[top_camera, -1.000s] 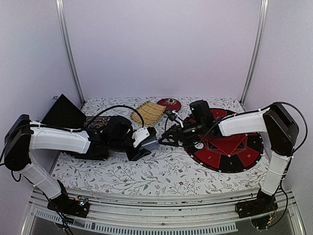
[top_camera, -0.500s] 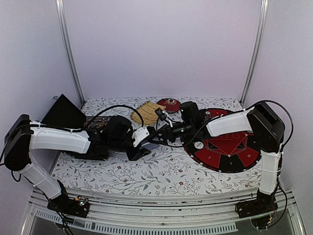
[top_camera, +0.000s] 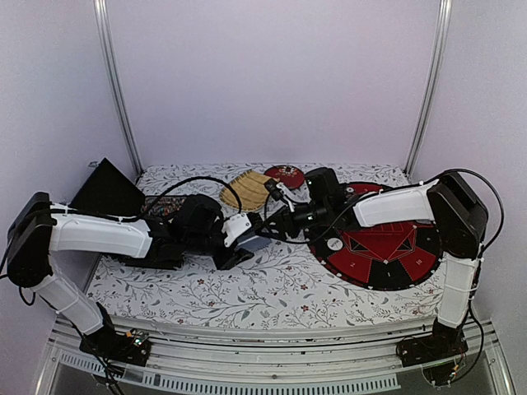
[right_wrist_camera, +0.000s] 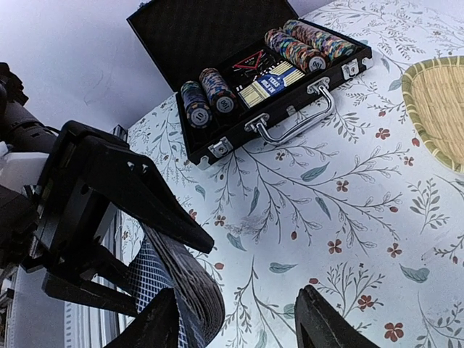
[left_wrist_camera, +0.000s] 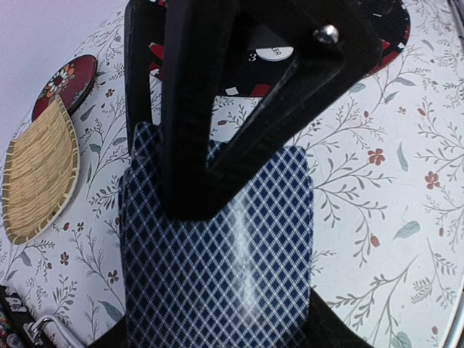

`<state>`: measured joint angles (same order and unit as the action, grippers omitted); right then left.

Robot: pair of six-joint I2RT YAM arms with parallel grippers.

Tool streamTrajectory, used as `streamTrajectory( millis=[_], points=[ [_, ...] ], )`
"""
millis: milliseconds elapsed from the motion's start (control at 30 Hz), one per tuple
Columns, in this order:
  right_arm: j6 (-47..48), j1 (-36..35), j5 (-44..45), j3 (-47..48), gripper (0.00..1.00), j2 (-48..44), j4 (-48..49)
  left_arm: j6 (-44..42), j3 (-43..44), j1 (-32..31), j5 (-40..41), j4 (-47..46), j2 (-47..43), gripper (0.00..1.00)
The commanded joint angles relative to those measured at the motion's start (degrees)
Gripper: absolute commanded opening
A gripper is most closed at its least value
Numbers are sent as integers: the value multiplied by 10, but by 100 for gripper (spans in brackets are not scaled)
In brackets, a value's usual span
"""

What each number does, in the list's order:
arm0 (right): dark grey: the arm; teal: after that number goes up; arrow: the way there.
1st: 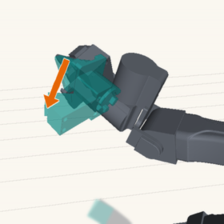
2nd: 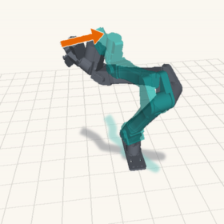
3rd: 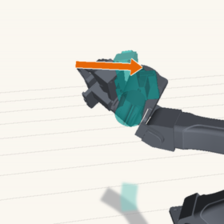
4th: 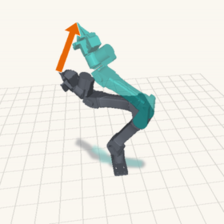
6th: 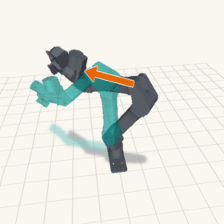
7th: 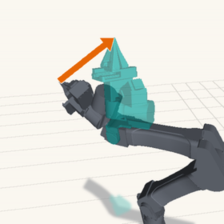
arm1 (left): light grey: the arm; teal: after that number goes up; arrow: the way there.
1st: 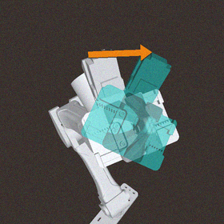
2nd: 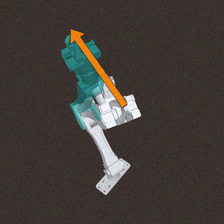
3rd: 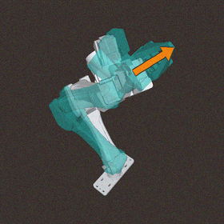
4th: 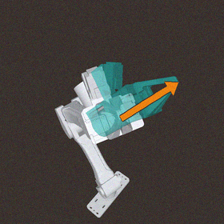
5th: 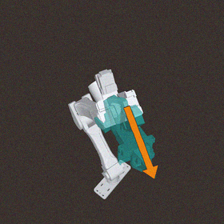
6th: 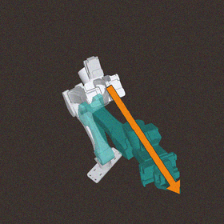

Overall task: Distribute texas hold em gaming equipment
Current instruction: Pick up the poker card from the face-down deck piles.

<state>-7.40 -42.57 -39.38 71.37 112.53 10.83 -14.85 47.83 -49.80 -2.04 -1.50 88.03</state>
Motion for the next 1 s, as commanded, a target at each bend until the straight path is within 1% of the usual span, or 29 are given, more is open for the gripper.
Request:
streamTrajectory(
  millis=[0, 133, 233, 267, 300, 400, 467, 533, 967],
  points=[
    [25, 4, 13, -4, 55, -31, -36, -3, -3, 8, 0, -17, -12, 57],
    [35, 4, 7, 0, 48, -42, -56, -2, -3, 8, -1, -17, -9, 57],
    [40, 3, 4, 3, 35, -48, -72, -2, -3, 8, 0, -17, -8, 56],
    [41, 3, 1, 4, 33, -49, -75, -2, -3, 7, 0, -18, -7, 56],
    [39, 4, -1, 5, 29, -50, -78, -2, -3, 7, 0, -18, -7, 56],
    [38, 3, -11, 12, 11, -51, -90, -2, -3, 7, 0, -18, -7, 56],
    [39, 4, -13, 16, 6, -51, -97, -2, -3, 7, -1, -18, -6, 56],
    [39, 4, -6, 23, 4, -51, -109, -2, -4, 8, -1, -17, -7, 56],
    [69, 4, 32, 44, 2, -81, -182, -2, -4, 8, -2, -17, -4, 56]
  ],
)
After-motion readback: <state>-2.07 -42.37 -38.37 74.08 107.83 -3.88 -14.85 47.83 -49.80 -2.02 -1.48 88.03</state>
